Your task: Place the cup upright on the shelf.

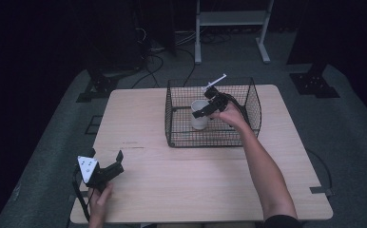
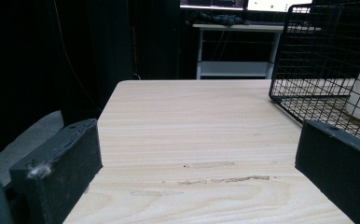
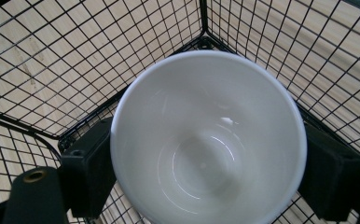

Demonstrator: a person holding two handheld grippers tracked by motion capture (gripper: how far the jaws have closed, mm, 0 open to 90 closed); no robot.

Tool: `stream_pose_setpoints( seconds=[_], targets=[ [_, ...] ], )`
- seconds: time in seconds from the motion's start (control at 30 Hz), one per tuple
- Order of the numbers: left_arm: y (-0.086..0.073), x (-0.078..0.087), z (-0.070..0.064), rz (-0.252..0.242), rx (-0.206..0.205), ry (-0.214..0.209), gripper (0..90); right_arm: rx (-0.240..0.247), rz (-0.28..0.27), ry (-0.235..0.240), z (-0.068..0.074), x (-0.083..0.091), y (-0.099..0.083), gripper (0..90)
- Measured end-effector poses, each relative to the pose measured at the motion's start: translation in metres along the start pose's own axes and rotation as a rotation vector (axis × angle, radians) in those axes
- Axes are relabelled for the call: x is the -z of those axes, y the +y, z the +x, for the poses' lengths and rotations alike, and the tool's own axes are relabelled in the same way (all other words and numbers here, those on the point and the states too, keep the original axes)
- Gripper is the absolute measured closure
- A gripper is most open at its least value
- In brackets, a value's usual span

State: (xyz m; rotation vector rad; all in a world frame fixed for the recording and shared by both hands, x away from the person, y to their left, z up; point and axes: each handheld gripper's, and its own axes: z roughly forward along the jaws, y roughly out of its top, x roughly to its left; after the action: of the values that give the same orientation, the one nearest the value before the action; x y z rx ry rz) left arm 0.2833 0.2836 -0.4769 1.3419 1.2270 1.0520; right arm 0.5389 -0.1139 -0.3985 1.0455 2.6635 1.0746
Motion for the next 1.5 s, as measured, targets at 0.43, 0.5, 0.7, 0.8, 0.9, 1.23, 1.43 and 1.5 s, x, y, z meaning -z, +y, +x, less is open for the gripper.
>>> stream_pose_setpoints(
  seconds=[0.43, 0.5, 0.7, 0.8, 0.9, 1.23, 1.43, 1.5],
  targets=[
    [0.000, 0.000, 0.000, 0.000, 0.000, 0.000, 0.0, -0.017, -0.060, 0.013, 0.002, 0.011, 0.001, 12.5],
    [0.000, 0.000, 0.000, 0.000, -0.001, 0.001, 0.0, -0.017, -0.069, 0.013, 0.003, 0.015, 0.002, 12.3],
    [0.000, 0.000, 0.000, 0.000, 0.000, 0.001, 0.0, -0.039, -0.140, 0.014, 0.003, 0.031, 0.004, 12.1],
    [0.000, 0.000, 0.000, 0.002, 0.000, 0.002, 0.0, -0.048, -0.160, 0.027, 0.003, 0.038, 0.003, 12.1],
    [0.000, 0.000, 0.000, 0.000, -0.001, 0.000, 0.0, -0.044, -0.174, 0.027, 0.006, 0.045, 0.002, 12.2],
    [0.000, 0.000, -0.001, 0.001, -0.004, 0.000, 0.0, -0.030, -0.216, 0.072, 0.015, 0.067, -0.006, 12.5],
    [0.000, 0.000, -0.001, 0.001, -0.004, 0.000, 0.0, -0.010, -0.222, 0.077, 0.021, 0.075, -0.009, 12.5],
    [0.000, 0.000, -0.001, 0.001, -0.005, 0.000, 0.0, -0.003, -0.225, 0.078, 0.024, 0.078, -0.011, 12.7]
  ],
)
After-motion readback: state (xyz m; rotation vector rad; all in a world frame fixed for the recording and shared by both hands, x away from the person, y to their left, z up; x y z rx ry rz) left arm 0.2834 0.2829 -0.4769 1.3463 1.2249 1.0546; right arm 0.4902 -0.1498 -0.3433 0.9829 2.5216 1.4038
